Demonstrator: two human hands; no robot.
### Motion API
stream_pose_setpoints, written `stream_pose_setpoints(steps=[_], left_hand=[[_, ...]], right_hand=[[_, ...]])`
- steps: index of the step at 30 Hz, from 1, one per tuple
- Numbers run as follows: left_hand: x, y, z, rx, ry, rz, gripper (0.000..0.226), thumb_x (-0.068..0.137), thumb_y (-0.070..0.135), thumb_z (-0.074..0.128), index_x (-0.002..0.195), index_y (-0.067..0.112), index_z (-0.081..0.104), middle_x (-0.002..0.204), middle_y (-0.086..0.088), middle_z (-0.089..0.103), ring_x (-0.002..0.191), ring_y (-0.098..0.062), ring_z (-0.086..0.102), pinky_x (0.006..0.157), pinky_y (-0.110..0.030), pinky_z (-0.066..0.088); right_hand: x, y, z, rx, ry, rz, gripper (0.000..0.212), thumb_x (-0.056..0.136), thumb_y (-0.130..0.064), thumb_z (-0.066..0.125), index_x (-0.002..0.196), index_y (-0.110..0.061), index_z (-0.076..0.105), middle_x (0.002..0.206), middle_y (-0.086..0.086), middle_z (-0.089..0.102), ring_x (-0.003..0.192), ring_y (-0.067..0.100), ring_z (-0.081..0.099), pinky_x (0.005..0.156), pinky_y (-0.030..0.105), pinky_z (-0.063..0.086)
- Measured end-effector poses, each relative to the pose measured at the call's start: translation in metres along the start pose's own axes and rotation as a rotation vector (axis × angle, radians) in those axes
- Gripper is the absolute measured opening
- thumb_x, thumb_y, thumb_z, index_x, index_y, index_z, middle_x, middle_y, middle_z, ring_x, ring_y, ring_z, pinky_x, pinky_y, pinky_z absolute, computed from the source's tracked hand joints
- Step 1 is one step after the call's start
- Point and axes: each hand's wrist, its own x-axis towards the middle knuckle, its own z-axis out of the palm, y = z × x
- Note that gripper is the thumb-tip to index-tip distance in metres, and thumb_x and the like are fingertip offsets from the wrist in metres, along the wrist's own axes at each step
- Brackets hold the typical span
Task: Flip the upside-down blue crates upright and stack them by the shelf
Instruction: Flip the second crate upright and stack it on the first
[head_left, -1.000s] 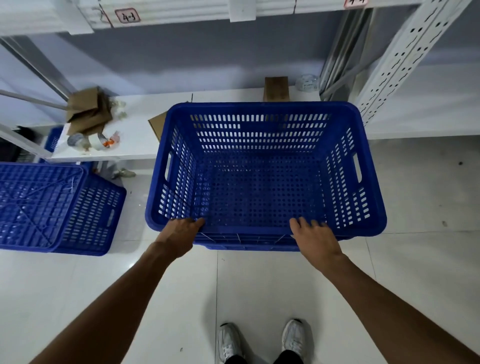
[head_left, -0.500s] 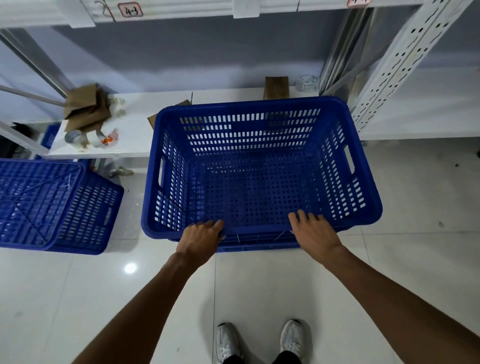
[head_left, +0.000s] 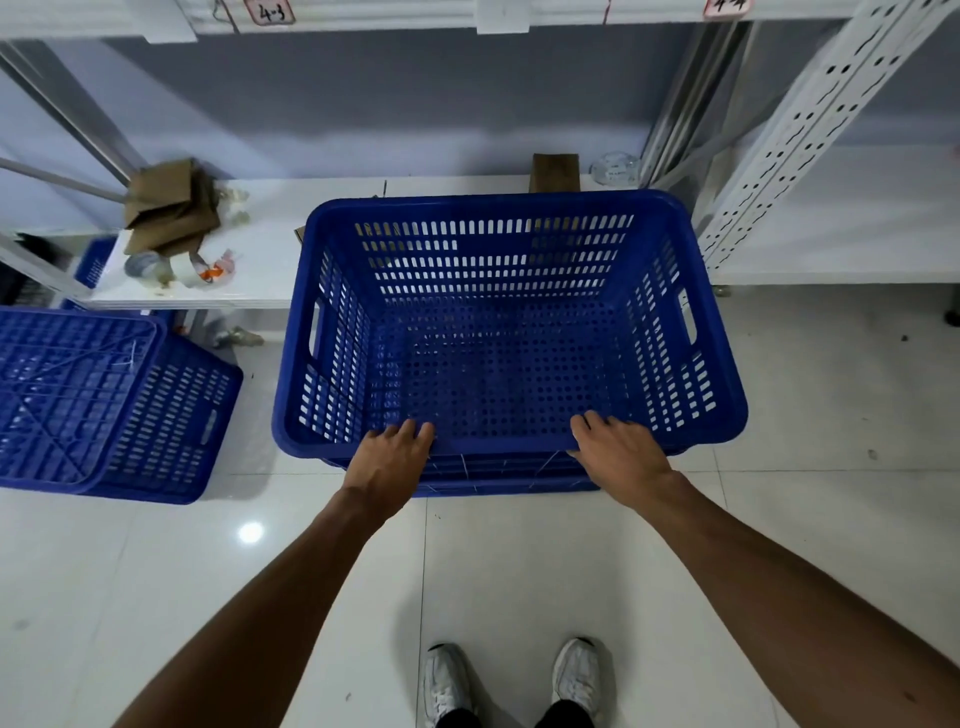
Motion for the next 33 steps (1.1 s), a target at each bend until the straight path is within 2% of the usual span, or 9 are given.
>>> stream_pose_setpoints(steps=[3,7,14,19,22,25,28,30,33], left_hand=[[-0.003,-0.006,-0.006,0.023,-0.018,0.05,0.034,0.096,0.016,0.054,0.128,0.014,0.045,0.118,-0.005,0.061,0.102,-0.023,0.064,0.086,-0.039,0.057],[-0.007,-0.007,-0.01,0.028,0.012,0.071,0.037,0.097,0.017,0.054,0.132,0.014,0.045,0.124,-0.006,0.061,0.11,-0.025,0.063,0.092,-0.039,0.055],[-0.007,-0.002,0.003,0.046,0.004,0.006,0.047,0.09,0.019,0.064,0.132,0.019,0.043,0.127,-0.004,0.06,0.117,-0.027,0.06,0.104,-0.047,0.046],[-0.01,-0.005,0.007,0.016,0.032,-0.046,0.054,0.08,0.007,0.07,0.128,0.018,0.047,0.115,-0.006,0.063,0.112,-0.031,0.061,0.111,-0.055,0.034],[-0.01,-0.001,0.012,-0.004,0.067,-0.048,0.053,0.08,0.008,0.071,0.128,0.018,0.05,0.116,-0.007,0.062,0.114,-0.031,0.059,0.113,-0.058,0.03],[-0.005,-0.001,0.006,-0.024,-0.02,-0.051,0.047,0.091,0.012,0.059,0.134,0.021,0.044,0.126,-0.007,0.058,0.123,-0.03,0.053,0.117,-0.053,0.025],[-0.007,-0.002,-0.002,-0.03,-0.093,-0.074,0.053,0.097,0.029,0.053,0.146,0.025,0.032,0.142,-0.007,0.049,0.134,-0.029,0.044,0.119,-0.05,0.023],[-0.016,0.002,-0.011,-0.07,-0.102,-0.119,0.061,0.098,0.04,0.049,0.153,0.028,0.023,0.154,-0.006,0.037,0.143,-0.028,0.033,0.12,-0.048,0.021],[-0.042,0.02,-0.03,-0.194,-0.126,-0.18,0.064,0.1,0.043,0.045,0.156,0.031,0.017,0.164,-0.006,0.017,0.151,-0.027,0.015,0.121,-0.047,0.018]], right_hand=[[-0.003,0.0,-0.004,-0.029,-0.02,-0.024,0.044,0.057,-0.032,0.094,0.073,-0.005,0.063,0.057,0.007,0.056,0.034,0.022,0.048,0.036,0.023,0.024],[-0.005,0.0,-0.002,-0.063,-0.038,-0.022,0.039,0.067,-0.034,0.088,0.08,-0.006,0.064,0.062,0.007,0.058,0.039,0.022,0.052,0.035,0.026,0.033],[-0.005,-0.004,-0.007,-0.076,-0.126,-0.019,0.04,0.067,-0.036,0.087,0.076,-0.007,0.061,0.059,0.006,0.054,0.035,0.019,0.045,0.038,0.023,0.022],[0.003,-0.002,-0.013,-0.029,-0.172,-0.034,0.041,0.063,-0.032,0.091,0.076,-0.005,0.063,0.056,0.007,0.053,0.031,0.018,0.02,0.04,0.019,0.014],[0.0,-0.004,-0.007,-0.033,-0.221,-0.025,0.041,0.066,-0.033,0.089,0.083,-0.005,0.065,0.062,0.008,0.057,0.029,0.02,0.035,0.038,0.021,0.019],[0.001,-0.007,-0.015,-0.038,-0.31,0.014,0.035,0.093,-0.038,0.064,0.111,-0.008,0.058,0.093,0.009,0.064,0.066,0.025,0.064,0.049,0.03,0.041],[0.001,-0.009,-0.025,0.081,-0.429,0.08,0.04,0.103,-0.036,0.041,0.133,-0.009,0.04,0.127,0.011,0.053,0.109,0.028,0.056,0.081,0.038,0.043],[-0.005,-0.011,-0.036,0.135,-0.486,0.111,0.045,0.101,-0.034,0.043,0.138,-0.009,0.036,0.134,0.012,0.048,0.119,0.029,0.049,0.098,0.04,0.038],[-0.02,-0.009,-0.054,0.128,-0.543,0.121,0.06,0.095,-0.034,0.052,0.144,-0.008,0.029,0.14,0.012,0.043,0.125,0.029,0.043,0.106,0.041,0.035]])
